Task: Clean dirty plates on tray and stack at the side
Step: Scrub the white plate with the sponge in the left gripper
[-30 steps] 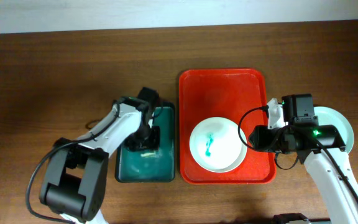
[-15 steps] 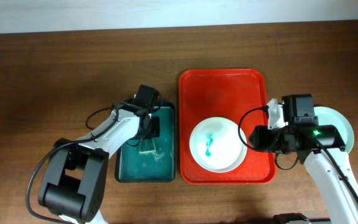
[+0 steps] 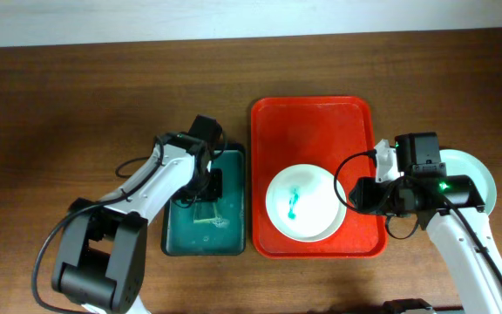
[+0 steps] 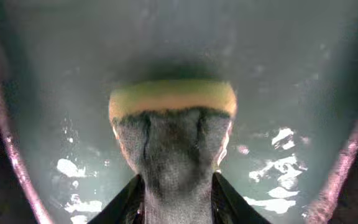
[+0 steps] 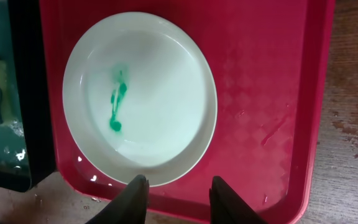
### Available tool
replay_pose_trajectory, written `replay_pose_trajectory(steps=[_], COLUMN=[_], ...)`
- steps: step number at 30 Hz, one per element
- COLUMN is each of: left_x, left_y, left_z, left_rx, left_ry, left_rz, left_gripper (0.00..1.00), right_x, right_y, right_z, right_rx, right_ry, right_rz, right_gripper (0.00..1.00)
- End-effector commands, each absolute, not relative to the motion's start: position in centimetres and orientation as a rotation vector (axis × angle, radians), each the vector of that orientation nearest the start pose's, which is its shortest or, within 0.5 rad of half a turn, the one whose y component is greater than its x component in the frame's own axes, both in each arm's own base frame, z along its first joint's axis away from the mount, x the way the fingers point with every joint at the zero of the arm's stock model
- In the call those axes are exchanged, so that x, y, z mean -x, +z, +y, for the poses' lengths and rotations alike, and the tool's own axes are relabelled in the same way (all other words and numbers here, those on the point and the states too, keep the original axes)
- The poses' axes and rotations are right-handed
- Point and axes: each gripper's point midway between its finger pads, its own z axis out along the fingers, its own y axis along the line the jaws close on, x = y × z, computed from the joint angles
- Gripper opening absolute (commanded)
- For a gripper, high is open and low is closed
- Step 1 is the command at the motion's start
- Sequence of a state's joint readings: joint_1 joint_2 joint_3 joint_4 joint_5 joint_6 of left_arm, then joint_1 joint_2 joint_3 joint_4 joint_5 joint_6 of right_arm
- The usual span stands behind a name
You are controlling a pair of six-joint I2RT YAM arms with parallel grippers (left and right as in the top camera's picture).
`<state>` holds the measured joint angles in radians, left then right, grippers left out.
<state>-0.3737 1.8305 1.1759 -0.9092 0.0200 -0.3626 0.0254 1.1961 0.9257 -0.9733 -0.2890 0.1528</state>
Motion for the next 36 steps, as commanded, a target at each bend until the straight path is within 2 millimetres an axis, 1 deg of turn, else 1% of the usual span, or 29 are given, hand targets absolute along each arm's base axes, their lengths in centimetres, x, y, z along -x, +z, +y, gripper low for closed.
replay_pose_trajectory(steps=[1, 2, 3, 4, 6, 7, 10, 12, 13, 14, 15, 16, 18, 20, 22, 23, 24, 25, 27, 28, 29, 31, 33, 35, 36], left_x=[-28.3, -28.2, -28.3, -28.3, -28.5, -28.6, -29.5, -30.5, -31.0, -31.4, -31.7, -32.0, -32.5, -32.8, -32.7, -32.7, -32.7, -32.7, -32.7, -32.7, -32.7, -32.7, -32.9, -32.8, -32.6], left_y=[0.2, -0.3, -0.8, -0.9, -0.4, 0.2, 2.8, 5.5, 7.0, 8.1, 9.1, 10.2, 11.4, 12.0, 12.3, 12.4, 12.4, 12.5, 12.5, 12.6, 12.8, 13.2, 13.7, 13.5, 13.0], left_z=[-11.6, -11.6, -11.6, -11.6, -11.6, -11.6, -12.0, -12.4, -12.6, -12.7, -12.9, -13.0, -13.2, -13.4, -14.1, -14.5, -15.0, -15.3, -16.0, -16.8, -17.5, -20.1, -24.0, -26.9, -28.4], left_rx=[-0.011, -0.011, -0.011, -0.011, -0.008, -0.007, -0.008, -0.013, -0.038, -0.053, -0.071, -0.080, -0.080, -0.081, -0.086, -0.090, -0.098, -0.107, -0.134, -0.157, -0.178, -0.246, -0.356, -0.439, -0.474], left_ry=[-0.051, -0.057, -0.065, -0.067, -0.068, -0.067, -0.077, -0.094, -0.104, -0.108, -0.114, -0.117, -0.126, -0.142, -0.195, -0.234, -0.266, -0.282, -0.290, -0.311, -0.342, -0.443, -0.561, -0.599, -0.613], left_rz=[3.141, 3.131, 3.118, 3.115, 3.112, 3.114, 3.096, 3.066, 3.047, 3.034, 3.023, 3.013, 2.996, 2.986, 2.987, 2.987, 2.986, 2.983, 2.969, 2.956, 2.946, 2.906, 2.822, 2.770, 2.759], left_gripper=[0.32, 0.23, 0.07, 0.00, 0.00, 0.00, 0.00, 0.00, 0.00, 0.00, 0.00, 0.00, 0.00, 0.00, 0.00, 0.00, 0.00, 0.00, 0.00, 0.00, 0.00, 0.00, 0.00, 0.00, 0.00], right_x=[-25.3, -25.3, -25.4, -25.5, -25.8, -26.0, -26.7, -26.9, -27.0, -27.2, -27.3, -27.8, -28.4, -28.7, -28.8, -28.6, -28.6, -28.5, -28.2, -28.2, -28.2, -28.1, -28.1, -28.0, -27.9], right_y=[12.7, 12.7, 12.6, 12.5, 12.2, 12.1, 11.4, 9.9, 9.0, 8.2, 7.6, 6.0, 4.0, 2.3, 0.8, 0.2, -0.1, -0.5, -1.1, -1.2, -1.2, -1.2, -1.2, -1.2, -1.2], right_z=[5.2, 5.1, 4.7, 4.1, 3.0, 2.6, 2.7, 2.9, 3.4, 4.1, 4.6, 4.6, 4.5, 4.6, 4.8, 5.0, 5.2, 5.5, 5.5, 5.6, 5.6, 5.5, 5.5, 5.5, 5.5], right_rx=[-0.107, -0.109, -0.113, -0.123, -0.178, -0.222, -0.261, -0.268, -0.230, -0.157, -0.127, -0.131, -0.142, -0.148, -0.154, -0.159, -0.160, -0.162, -0.170, -0.172, -0.171, -0.171, -0.172, -0.173, -0.174], right_ry=[0.425, 0.416, 0.387, 0.334, 0.250, 0.226, 0.233, 0.244, 0.281, 0.338, 0.371, 0.373, 0.363, 0.371, 0.390, 0.411, 0.430, 0.455, 0.459, 0.460, 0.460, 0.458, 0.459, 0.459, 0.459], right_rz=[2.802, 2.802, 2.803, 2.804, 2.802, 2.796, 2.804, 2.859, 2.893, 2.918, 2.934, 2.966, 3.004, 3.034, 3.064, 3.081, 3.089, 3.097, 3.119, 3.123, 3.124, 3.125, 3.128, 3.132, 3.134], right_gripper=[0.35, 0.36, 0.36, 0.36, 0.39, 0.40, 0.43, 0.43, 0.45, 0.46, 0.46, 0.46, 0.45, 0.39, 0.25, 0.22, 0.22, 0.19, 0.08, 0.04, 0.04, 0.04, 0.04, 0.04, 0.04])
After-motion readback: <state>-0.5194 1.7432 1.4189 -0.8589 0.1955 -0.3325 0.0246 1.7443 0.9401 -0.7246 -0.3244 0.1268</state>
